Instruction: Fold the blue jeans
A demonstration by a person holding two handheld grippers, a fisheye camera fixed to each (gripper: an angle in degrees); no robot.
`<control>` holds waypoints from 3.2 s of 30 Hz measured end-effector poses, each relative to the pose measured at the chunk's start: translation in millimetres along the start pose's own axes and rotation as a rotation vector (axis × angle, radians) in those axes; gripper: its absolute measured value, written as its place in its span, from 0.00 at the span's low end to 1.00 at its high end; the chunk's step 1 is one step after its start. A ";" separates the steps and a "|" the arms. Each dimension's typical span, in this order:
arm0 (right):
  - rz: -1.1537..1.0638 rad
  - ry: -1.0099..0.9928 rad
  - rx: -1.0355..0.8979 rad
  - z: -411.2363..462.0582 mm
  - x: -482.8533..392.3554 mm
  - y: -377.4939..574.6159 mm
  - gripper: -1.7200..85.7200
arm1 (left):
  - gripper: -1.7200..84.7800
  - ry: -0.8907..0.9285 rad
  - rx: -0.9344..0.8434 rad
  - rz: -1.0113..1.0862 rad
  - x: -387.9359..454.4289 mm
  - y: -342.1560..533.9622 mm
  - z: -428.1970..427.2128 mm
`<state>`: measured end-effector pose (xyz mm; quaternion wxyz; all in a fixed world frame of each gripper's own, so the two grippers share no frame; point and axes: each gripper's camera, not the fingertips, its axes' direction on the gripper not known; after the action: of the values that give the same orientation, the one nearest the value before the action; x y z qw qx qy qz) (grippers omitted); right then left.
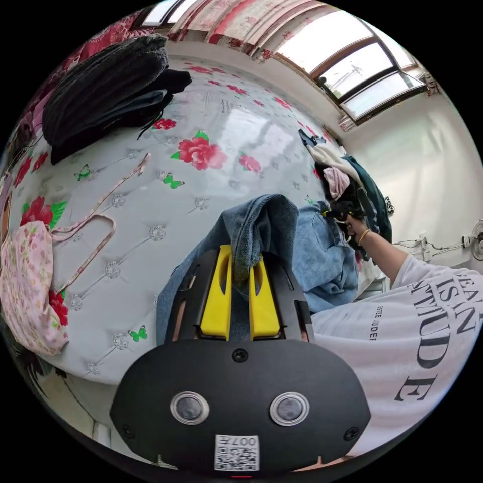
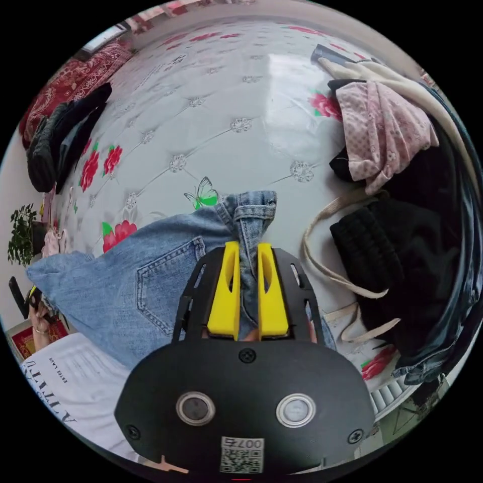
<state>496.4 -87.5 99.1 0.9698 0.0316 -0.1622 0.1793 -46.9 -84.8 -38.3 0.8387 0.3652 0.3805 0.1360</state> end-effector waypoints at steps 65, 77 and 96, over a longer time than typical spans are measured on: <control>-1.043 -0.689 -0.081 71.9 -401.6 135.9 0.08 | 0.02 -0.773 0.245 -0.253 -44.2 -59.1 -214.4; 0.202 -0.585 0.308 76.3 -47.3 30.6 0.13 | 0.15 -0.334 0.053 -0.370 16.4 134.2 -122.1; 0.192 -0.816 0.611 -52.1 -28.0 132.2 0.02 | 0.06 -0.395 -0.176 -0.225 2.6 148.1 -119.3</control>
<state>440.1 32.8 41.1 0.7533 0.3657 -0.4695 0.2799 -125.7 80.3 13.3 0.9353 0.2655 0.2340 0.0004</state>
